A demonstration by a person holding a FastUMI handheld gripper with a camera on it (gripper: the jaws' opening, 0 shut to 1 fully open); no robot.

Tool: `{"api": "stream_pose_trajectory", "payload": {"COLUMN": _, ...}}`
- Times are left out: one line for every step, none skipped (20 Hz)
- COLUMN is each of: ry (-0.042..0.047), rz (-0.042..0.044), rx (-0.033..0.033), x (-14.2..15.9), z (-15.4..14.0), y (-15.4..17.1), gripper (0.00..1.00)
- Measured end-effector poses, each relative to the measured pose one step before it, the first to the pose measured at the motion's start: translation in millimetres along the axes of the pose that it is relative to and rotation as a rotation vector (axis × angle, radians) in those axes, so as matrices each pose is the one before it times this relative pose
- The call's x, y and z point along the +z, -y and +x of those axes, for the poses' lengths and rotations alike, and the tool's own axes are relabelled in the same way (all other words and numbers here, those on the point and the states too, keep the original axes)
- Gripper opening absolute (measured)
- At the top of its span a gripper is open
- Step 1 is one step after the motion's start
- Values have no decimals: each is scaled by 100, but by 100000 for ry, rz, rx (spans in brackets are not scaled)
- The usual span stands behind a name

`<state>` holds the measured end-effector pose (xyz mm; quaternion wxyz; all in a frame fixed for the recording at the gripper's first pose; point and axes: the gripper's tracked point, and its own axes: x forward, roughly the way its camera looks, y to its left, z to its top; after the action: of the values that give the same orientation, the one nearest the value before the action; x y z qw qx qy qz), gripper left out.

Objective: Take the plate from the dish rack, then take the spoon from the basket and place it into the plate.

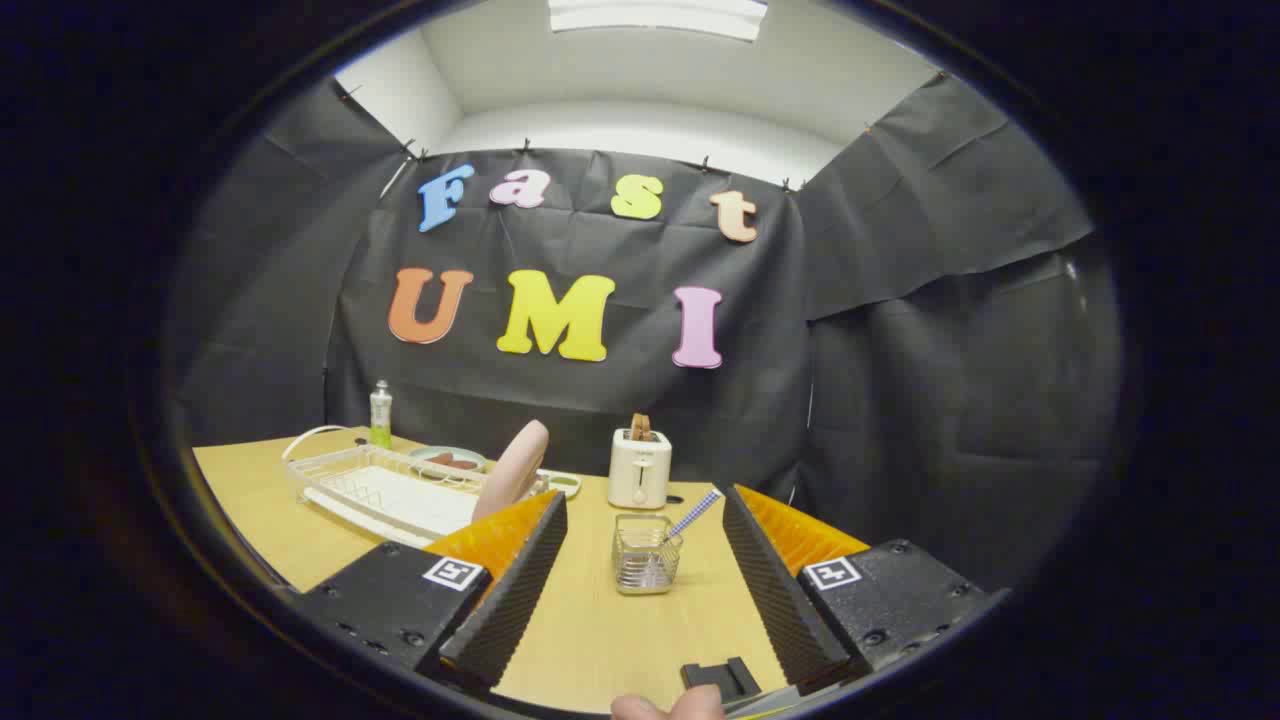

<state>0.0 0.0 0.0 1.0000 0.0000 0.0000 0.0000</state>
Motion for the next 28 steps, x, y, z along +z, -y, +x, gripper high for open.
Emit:
{"api": "stream_pose_trajectory", "payload": {"ry": 176, "rz": -329, "rx": 286, "x": 104, "z": 24, "y": -11, "gripper": 100}}
{"api": "stream_pose_trajectory", "payload": {"ry": 283, "rz": -54, "rx": 171, "x": 97, "z": 22, "y": -14, "gripper": 100}}
{"api": "stream_pose_trajectory", "payload": {"ry": 406, "rz": 355, "rx": -208, "x": 186, "z": -101, "y": 46, "gripper": 100}}
{"api": "stream_pose_trajectory", "payload": {"ry": 543, "rz": 482, "rx": -196, "x": 114, "z": -52, "y": 116, "gripper": 100}}
{"api": "stream_pose_trajectory", "payload": {"ry": 388, "rz": 898, "rx": -111, "x": 88, "z": -75, "y": -4, "gripper": 100}}
{"api": "stream_pose_trajectory", "payload": {"ry": 235, "rz": 903, "rx": 97, "x": -67, "z": 63, "y": -67, "gripper": 100}}
{"api": "stream_pose_trajectory", "payload": {"ry": -100, "rz": 803, "rx": 126, "x": -38, "z": -14, "y": -73, "gripper": 100}}
{"api": "stream_pose_trajectory", "payload": {"ry": -2, "rz": 717, "rx": 52, "x": -45, "z": 85, "y": -10, "gripper": 100}}
{"api": "stream_pose_trajectory", "payload": {"ry": 21, "rz": 561, "rx": 40, "x": 100, "z": 40, "y": 17, "gripper": 100}}
{"api": "stream_pose_trajectory", "payload": {"ry": 186, "rz": 684, "rx": 63, "x": 52, "z": 34, "y": 24, "gripper": 100}}
{"api": "stream_pose_trajectory", "payload": {"ry": 115, "rz": 467, "rx": 156, "x": 76, "z": -45, "y": -108, "gripper": 100}}
{"api": "stream_pose_trajectory", "payload": {"ry": 98, "rz": 371, "rx": -174, "x": -17, "z": -26, "y": 50, "gripper": 100}}
{"api": "stream_pose_trajectory", "payload": {"ry": -164, "rz": 26, "rx": -208, "x": -38, "z": 89, "y": 39, "gripper": 100}}
{"api": "stream_pose_trajectory", "payload": {"ry": -345, "rz": -8, "rx": -73, "x": -186, "z": 150, "y": 15, "gripper": 100}}
{"api": "stream_pose_trajectory", "payload": {"ry": -699, "rz": 38, "rx": -54, "x": -110, "z": -57, "y": 12, "gripper": 100}}
{"api": "stream_pose_trajectory", "payload": {"ry": -316, "rz": 459, "rx": 241, "x": -59, "z": 90, "y": -101, "gripper": 100}}
{"api": "stream_pose_trajectory", "payload": {"ry": -387, "rz": 468, "rx": 183, "x": 40, "z": -10, "y": -67, "gripper": 100}}
{"api": "stream_pose_trajectory", "payload": {"ry": -452, "rz": 56, "rx": 15, "x": -157, "z": 197, "y": 63, "gripper": 100}}
{"api": "stream_pose_trajectory", "payload": {"ry": -656, "rz": -267, "rx": -283, "x": -105, "z": 164, "y": 72, "gripper": 100}}
{"api": "stream_pose_trajectory", "payload": {"ry": -62, "rz": -37, "rx": 26, "x": 68, "z": 76, "y": -11, "gripper": 100}}
{"api": "stream_pose_trajectory", "payload": {"ry": -260, "rz": -145, "rx": 21, "x": 63, "z": 86, "y": -11, "gripper": 100}}
{"api": "stream_pose_trajectory", "payload": {"ry": 30, "rz": 47, "rx": -58, "x": -59, "z": 52, "y": 16, "gripper": 100}}
{"api": "stream_pose_trajectory", "payload": {"ry": -205, "rz": 47, "rx": 74, "x": 86, "z": 52, "y": -53, "gripper": 100}}
{"api": "stream_pose_trajectory", "payload": {"ry": 91, "rz": 129, "rx": 239, "x": 30, "z": 109, "y": -75, "gripper": 100}}
{"api": "stream_pose_trajectory", "payload": {"ry": -153, "rz": -158, "rx": 478, "x": 221, "z": 95, "y": -241, "gripper": 100}}
{"api": "stream_pose_trajectory", "payload": {"ry": -39, "rz": -119, "rx": 365, "x": 46, "z": 187, "y": -142, "gripper": 100}}
{"api": "stream_pose_trajectory", "payload": {"ry": -241, "rz": -5, "rx": 397, "x": 224, "z": 230, "y": -165, "gripper": 100}}
{"api": "stream_pose_trajectory", "payload": {"ry": -229, "rz": 451, "rx": 523, "x": 119, "z": 184, "y": -178, "gripper": 100}}
